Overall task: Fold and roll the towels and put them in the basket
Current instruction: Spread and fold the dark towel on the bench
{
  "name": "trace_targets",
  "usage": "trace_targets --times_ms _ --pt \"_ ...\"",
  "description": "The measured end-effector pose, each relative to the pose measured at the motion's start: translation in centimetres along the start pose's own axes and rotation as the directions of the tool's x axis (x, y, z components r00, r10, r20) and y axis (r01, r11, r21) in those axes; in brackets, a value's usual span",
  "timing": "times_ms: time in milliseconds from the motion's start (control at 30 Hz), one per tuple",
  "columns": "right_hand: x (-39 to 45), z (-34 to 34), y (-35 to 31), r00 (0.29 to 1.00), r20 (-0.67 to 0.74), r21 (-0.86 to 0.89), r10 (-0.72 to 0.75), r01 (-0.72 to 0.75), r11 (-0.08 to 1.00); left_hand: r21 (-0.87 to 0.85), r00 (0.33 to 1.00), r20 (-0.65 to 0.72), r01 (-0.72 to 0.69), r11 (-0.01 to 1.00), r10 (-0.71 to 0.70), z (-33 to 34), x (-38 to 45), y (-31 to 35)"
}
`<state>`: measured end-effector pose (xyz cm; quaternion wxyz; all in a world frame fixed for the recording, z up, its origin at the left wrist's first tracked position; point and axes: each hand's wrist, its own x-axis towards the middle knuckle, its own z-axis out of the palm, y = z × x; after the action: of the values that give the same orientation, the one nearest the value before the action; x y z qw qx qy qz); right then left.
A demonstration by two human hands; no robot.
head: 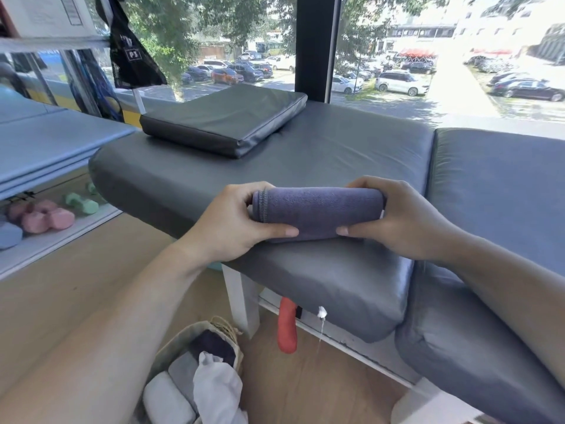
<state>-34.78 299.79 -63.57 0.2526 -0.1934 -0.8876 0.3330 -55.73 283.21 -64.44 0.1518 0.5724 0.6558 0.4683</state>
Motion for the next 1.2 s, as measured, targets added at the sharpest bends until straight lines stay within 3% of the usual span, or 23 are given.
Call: trace_targets --times_ms 200,367,433,533,733,833,1033,1133,1200 --pt "0.1 0.0 -0.3 0.999 0.020 0.045 0.035 -0.036 0.998 -0.014 1.000 0.006 0.001 1.000 -0.001 -0.4 0.0 0.3" --pt "-0.1 -0.1 -0.3 0.995 0.085 0.048 0.054 -0.058 0.997 0.129 0.997 -0.075 0.006 0.992 0.003 -0.5 -0.2 1.5" --pt "-0.1 0.2 -0.3 0.996 0.068 0.022 0.051 -0.053 0.998 0.194 0.992 -0.097 -0.057 0.979 0.077 -0.2 -0.5 2.2" --pt "-0.5 0.5 -0.6 1.000 0.000 -0.031 0.019 -0.019 0.999 0.393 0.995 -0.067 -0.039 0.919 0.071 0.3 -0.8 2.7" --pt "-1.1 0.5 -2.9 0.998 -0.038 0.202 -0.047 0.054 0.978 0.260 0.996 -0.091 0.041 0.965 -0.017 -1.7 -2.3 3.6" --pt "-1.8 1.2 -5.1 0.995 -0.025 0.211 -0.099 0.102 0.972 0.248 0.996 -0.079 0.065 0.967 -0.047 -3.3 -4.6 4.1" --pt "-2.0 4.4 -11.4 0.957 0.232 0.027 -0.173 0.172 0.985 0.313 0.981 0.055 0.160 0.936 -0.185 -6.2 -11.1 2.3" --pt "-2.1 8.0 -13.1 0.928 0.339 -0.078 -0.156 0.193 0.978 0.278 0.957 0.150 0.199 0.940 -0.247 -6.8 -13.9 0.5" --pt "-2.1 10.8 -14.0 0.921 0.357 -0.096 -0.152 0.199 0.975 0.198 0.965 0.138 0.195 0.961 -0.224 -7.2 -15.1 -0.6"
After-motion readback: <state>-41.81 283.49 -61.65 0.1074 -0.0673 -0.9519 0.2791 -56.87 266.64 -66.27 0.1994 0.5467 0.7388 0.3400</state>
